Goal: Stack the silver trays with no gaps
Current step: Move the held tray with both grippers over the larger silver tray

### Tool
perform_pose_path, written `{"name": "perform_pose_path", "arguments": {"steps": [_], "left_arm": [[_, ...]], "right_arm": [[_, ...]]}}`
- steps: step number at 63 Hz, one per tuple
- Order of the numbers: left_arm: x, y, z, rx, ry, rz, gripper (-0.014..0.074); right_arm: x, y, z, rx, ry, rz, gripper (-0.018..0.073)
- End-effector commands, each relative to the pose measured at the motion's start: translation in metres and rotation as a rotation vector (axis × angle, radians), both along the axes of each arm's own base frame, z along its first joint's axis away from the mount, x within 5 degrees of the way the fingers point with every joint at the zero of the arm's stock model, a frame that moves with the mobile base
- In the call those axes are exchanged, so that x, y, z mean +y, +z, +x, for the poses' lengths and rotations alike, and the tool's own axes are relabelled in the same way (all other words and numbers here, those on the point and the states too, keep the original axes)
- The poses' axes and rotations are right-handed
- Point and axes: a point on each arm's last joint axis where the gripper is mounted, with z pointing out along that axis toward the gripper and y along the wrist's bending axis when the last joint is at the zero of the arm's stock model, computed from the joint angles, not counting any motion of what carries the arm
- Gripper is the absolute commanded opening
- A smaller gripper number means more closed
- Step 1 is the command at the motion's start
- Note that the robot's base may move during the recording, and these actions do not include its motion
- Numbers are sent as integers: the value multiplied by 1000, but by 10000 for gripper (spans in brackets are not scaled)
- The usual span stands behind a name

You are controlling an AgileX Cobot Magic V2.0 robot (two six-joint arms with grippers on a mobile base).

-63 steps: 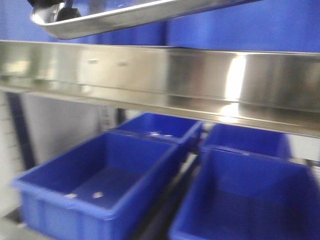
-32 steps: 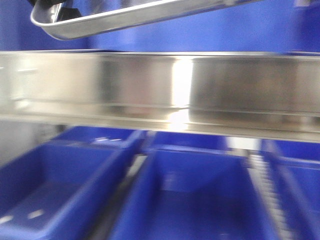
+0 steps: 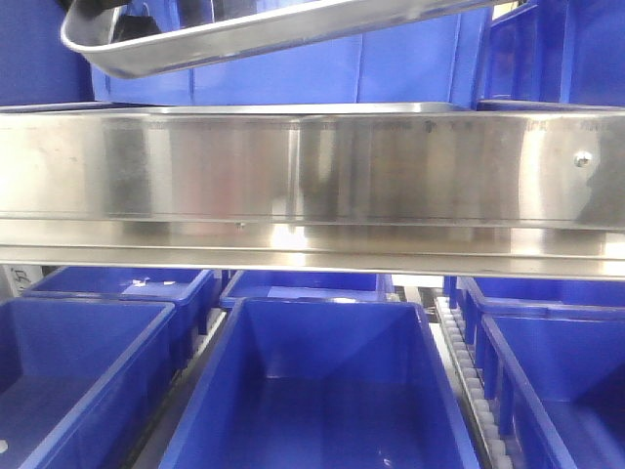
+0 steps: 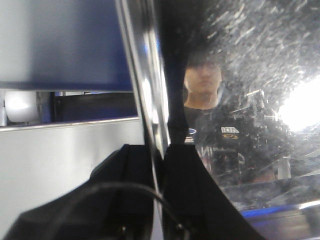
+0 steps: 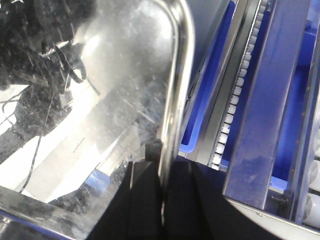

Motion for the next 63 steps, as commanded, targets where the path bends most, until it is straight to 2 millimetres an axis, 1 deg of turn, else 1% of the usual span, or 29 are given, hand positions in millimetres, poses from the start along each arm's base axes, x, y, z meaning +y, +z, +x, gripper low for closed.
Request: {"name": "perform_pose_path", "arguments": {"steps": [1, 63], "left_arm": [[-4, 16, -16, 16, -61, -72, -48], [-4, 16, -16, 19, -62, -77, -48]], "right_arm": [[6, 23, -5, -125, 56, 139, 56], [6, 23, -5, -128, 56, 141, 56]]}}
